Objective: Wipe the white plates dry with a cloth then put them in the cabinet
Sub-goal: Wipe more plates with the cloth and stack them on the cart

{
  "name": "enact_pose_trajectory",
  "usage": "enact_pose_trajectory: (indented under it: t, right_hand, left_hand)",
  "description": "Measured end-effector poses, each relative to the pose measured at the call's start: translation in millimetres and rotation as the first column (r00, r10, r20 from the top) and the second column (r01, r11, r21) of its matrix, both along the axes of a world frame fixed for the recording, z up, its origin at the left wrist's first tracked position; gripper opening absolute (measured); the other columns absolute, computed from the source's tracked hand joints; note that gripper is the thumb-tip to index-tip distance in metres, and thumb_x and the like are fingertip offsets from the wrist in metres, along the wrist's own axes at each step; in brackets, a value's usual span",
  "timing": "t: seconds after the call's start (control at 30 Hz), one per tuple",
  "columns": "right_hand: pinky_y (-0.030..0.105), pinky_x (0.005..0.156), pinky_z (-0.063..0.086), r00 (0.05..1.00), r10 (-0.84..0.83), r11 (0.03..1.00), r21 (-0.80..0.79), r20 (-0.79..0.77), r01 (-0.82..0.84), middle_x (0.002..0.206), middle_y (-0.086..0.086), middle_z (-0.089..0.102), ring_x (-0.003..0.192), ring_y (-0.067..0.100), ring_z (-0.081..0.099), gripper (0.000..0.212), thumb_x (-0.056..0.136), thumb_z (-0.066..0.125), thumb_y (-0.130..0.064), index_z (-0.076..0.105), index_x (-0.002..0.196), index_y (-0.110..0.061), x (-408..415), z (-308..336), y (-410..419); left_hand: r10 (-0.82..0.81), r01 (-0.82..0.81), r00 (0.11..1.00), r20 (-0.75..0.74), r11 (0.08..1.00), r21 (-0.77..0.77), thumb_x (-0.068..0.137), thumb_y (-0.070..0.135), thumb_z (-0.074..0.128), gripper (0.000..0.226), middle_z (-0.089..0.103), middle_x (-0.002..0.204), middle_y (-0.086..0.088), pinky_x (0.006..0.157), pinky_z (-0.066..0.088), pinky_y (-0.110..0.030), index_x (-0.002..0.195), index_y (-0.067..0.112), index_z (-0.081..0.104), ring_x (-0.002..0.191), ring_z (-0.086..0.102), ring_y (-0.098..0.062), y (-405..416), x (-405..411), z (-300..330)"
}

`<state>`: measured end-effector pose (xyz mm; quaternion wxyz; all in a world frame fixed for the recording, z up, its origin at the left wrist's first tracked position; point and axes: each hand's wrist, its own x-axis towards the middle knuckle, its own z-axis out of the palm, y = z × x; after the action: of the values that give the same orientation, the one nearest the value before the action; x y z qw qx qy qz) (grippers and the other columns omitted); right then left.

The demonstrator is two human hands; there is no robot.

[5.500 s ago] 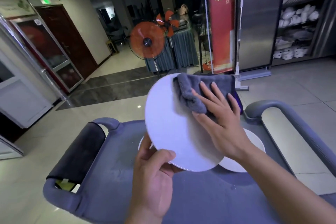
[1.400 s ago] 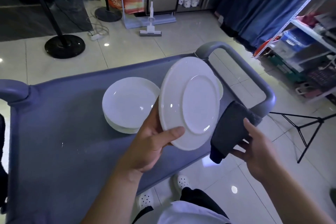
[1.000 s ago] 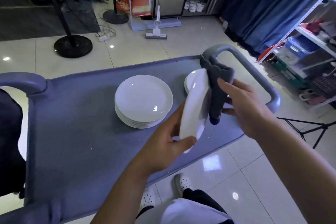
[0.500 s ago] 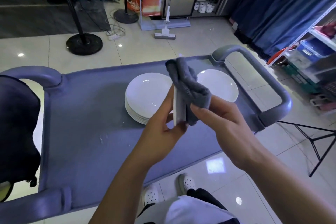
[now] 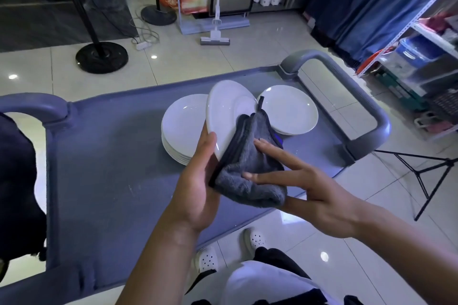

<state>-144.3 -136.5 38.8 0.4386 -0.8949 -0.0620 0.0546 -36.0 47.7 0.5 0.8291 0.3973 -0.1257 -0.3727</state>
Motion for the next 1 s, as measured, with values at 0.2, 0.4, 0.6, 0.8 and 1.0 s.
enact_pose_trajectory:
  t: [0.2, 0.4, 0.6, 0.8, 1.0]
  right_hand:
    - [0.023, 0.121, 0.02, 0.996, 0.085, 0.981, -0.175, -0.007, -0.085, 0.165, -0.013, 0.022, 0.153, 0.008, 0.016, 0.048, 0.092, 0.065, -0.011, 0.064, 0.134, -0.033, -12.6, -5.3, -23.7]
    - [0.022, 0.115, 0.032, 0.96, -0.116, 0.985, 0.097, -0.256, 0.144, 0.155, -0.026, 0.037, 0.146, -0.003, 0.029, 0.041, 0.096, 0.063, -0.008, 0.07, 0.125, -0.037, -28.7, -22.2, -44.9]
    - [0.058, 0.094, 0.055, 0.498, -0.641, 0.313, 0.393, -0.585, 0.865, 0.124, 0.02, 0.068, 0.103, 0.038, 0.067, 0.022, 0.1, 0.057, -0.023, 0.069, 0.118, -0.018, -25.8, -47.8, -50.0]
    - [0.045, 0.103, 0.047, 0.758, -0.651, 0.717, 0.366, 0.046, 0.593, 0.115, -0.001, 0.072, 0.114, 0.019, 0.064, 0.026, 0.095, 0.061, -0.014, 0.07, 0.119, -0.022, -8.1, -5.3, -27.4]
    - [0.049, 0.122, 0.022, 0.923, -0.329, 0.944, 0.054, 0.2, 0.325, 0.158, -0.01, 0.039, 0.151, 0.006, 0.022, 0.049, 0.095, 0.062, -0.021, 0.051, 0.139, -0.042, 14.3, -17.4, -9.8]
  left_hand:
    - [0.007, -0.008, 0.999, 0.037, 0.999, 0.037, 0.092, 0.005, 0.059, 0.062, 0.066, 0.137, -0.004, 0.091, 0.059, -0.038, 0.148, 0.031, 0.048, 0.125, 0.064, -0.025, -10.6, -1.8, -4.7]
    - [0.059, -0.058, 0.998, 0.001, 0.994, 0.088, 0.087, 0.014, 0.059, 0.063, 0.066, 0.135, 0.011, 0.072, 0.062, -0.044, 0.138, 0.051, 0.052, 0.118, 0.067, -0.016, -11.6, 4.5, -13.3]
    - [0.09, -0.088, 0.996, -0.025, 0.993, 0.072, 0.087, 0.014, 0.06, 0.062, 0.062, 0.141, 0.004, 0.077, 0.061, -0.049, 0.14, 0.045, 0.055, 0.129, 0.06, -0.023, -6.1, 11.8, -13.6]
    - [0.023, -0.02, 0.999, -0.037, 0.997, 0.071, 0.087, 0.012, 0.059, 0.059, 0.068, 0.132, 0.0, 0.075, 0.061, -0.055, 0.139, 0.038, 0.058, 0.116, 0.066, -0.022, -20.7, -3.7, -12.6]
    - [-0.034, 0.033, 0.999, 0.02, 0.997, 0.067, 0.092, 0.012, 0.055, 0.059, 0.063, 0.14, -0.011, 0.084, 0.058, -0.061, 0.148, 0.03, 0.049, 0.126, 0.062, -0.034, -27.8, -16.3, -6.3]
